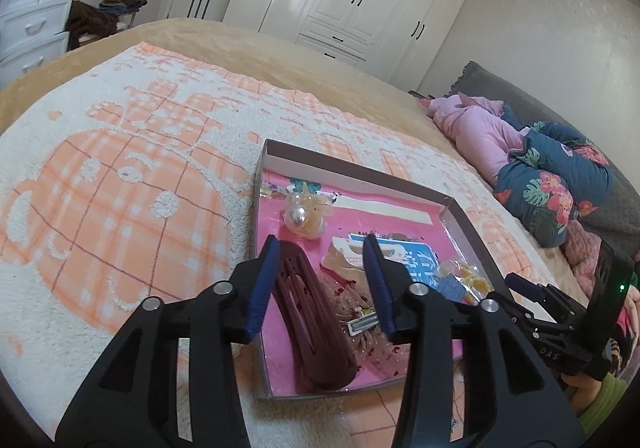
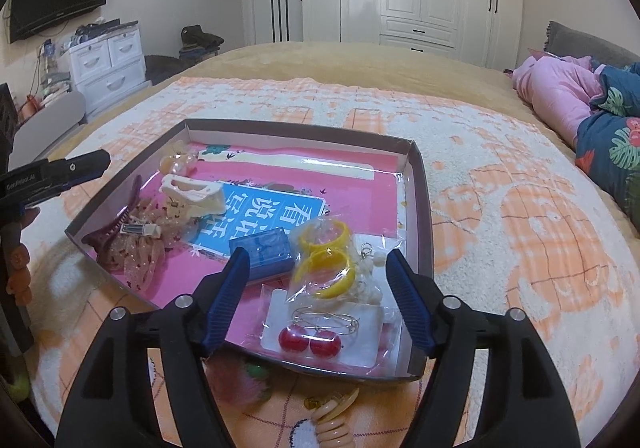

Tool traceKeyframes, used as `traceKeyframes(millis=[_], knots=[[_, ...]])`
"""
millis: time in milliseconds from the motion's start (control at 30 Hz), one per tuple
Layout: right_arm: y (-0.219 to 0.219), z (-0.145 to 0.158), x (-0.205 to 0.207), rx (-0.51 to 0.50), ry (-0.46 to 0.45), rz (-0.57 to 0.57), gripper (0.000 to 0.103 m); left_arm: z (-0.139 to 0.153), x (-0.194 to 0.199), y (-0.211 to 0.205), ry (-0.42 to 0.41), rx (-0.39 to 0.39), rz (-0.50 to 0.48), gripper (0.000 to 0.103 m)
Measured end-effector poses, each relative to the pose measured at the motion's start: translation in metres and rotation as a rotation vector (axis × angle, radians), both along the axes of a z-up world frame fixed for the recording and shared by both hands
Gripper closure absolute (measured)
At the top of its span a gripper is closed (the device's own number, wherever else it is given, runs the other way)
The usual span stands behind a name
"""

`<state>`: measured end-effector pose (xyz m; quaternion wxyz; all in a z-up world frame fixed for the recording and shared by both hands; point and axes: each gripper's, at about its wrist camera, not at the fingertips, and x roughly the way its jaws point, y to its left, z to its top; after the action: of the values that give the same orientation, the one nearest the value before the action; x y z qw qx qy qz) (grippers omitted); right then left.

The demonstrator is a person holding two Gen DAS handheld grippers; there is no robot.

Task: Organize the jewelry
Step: 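Release the maroon clip into the box with the left tool while the right tool releases the bangle bag, then withdraw both open tools from the box toward the pompom and coiled tie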

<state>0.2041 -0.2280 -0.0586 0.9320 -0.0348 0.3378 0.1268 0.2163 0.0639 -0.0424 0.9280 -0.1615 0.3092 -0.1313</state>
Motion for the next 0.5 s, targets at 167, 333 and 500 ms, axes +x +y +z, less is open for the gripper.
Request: traceKeyframes(millis=[167,333,500], knots=[[-0.001,0.007,-0.005,0.003,-0.020,-0.002,0.026,0.007,-0.006,0.000,-0.008,0.011,0.013,0.049],[-0.003,0.016,-0.010,0.012,-0.047,-0.009,0.019,0.013,-0.012,0.002,0.002,0.010,0.031,0.040],[-0.006,0.025,-0.019,0.024,-0.077,-0.007,0.015,0.020,-0.022,0.000,0.000,0.009,0.029,0.023]])
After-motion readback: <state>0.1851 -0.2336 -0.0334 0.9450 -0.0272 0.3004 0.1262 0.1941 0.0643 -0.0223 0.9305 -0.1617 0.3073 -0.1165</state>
